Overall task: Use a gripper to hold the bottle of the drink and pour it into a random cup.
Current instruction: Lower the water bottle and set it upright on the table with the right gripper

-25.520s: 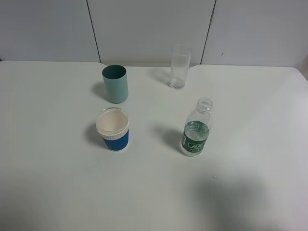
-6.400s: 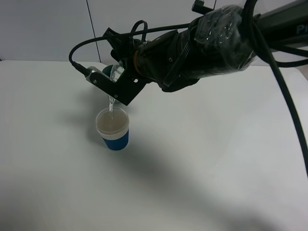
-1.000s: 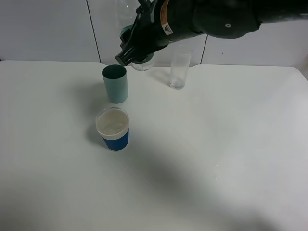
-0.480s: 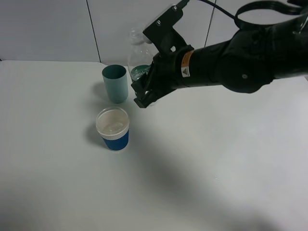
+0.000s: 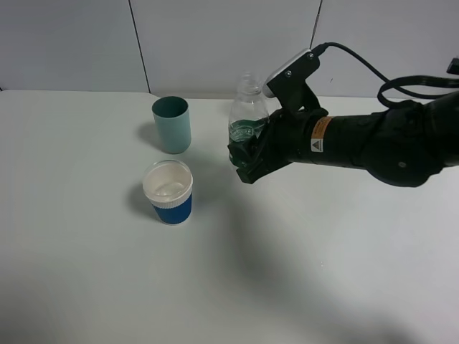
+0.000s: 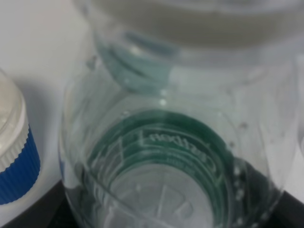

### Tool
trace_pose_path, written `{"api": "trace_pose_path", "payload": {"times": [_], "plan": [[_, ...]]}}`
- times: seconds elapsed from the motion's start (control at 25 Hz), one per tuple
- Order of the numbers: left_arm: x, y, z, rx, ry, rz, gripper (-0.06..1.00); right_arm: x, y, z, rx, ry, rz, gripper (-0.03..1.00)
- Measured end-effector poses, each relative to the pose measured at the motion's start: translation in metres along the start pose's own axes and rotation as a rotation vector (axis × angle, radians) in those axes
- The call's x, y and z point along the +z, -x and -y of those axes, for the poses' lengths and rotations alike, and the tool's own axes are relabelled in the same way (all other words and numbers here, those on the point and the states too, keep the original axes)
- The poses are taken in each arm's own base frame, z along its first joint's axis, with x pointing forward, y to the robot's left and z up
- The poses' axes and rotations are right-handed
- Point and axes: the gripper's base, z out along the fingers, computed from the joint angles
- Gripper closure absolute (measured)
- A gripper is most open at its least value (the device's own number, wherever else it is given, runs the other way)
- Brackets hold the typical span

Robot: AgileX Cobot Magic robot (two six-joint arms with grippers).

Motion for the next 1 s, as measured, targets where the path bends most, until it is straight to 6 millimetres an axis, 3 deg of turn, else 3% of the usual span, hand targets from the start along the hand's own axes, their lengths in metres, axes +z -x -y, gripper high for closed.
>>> {"api": "trace_pose_path", "payload": {"times": [0.24, 0.68, 1.0], "plan": [[0.0, 0.0, 0.0, 0.0, 0.0, 0.0, -0.04, -0.012, -0.012, 0.006, -0.044, -0.026, 0.142, 0.41], [0.0, 0.0, 0.0, 0.001, 0.002, 0.0, -0.04, -0.019, -0.023, 0.018, -0.042, -0.114, 0.146, 0.41], [0.0, 0.0, 0.0, 0.001, 0.002, 0.0, -0.04, -0.004, -0.042, 0.027, -0.028, -0.121, 0.148, 0.41]]}}
